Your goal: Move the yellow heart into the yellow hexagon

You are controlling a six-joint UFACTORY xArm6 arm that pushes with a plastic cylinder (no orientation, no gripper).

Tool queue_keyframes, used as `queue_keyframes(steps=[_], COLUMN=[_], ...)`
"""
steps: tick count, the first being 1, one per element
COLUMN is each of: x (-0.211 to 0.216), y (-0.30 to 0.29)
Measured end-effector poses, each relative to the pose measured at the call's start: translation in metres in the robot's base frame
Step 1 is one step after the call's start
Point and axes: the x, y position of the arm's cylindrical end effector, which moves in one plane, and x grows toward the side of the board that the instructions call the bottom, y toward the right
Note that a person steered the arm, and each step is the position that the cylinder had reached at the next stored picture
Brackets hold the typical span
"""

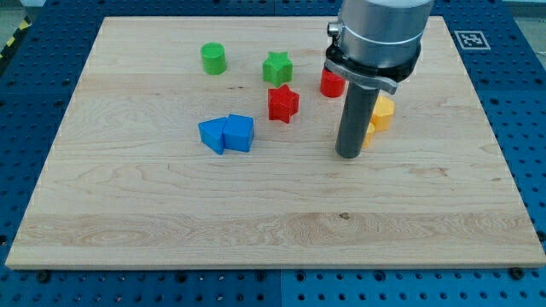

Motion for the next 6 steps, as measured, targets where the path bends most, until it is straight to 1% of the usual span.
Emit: queue_keyframes(steps=[2,3,6], x=[-0.017,-0.018,-0.023], y=[0.02,0.019,-0.021])
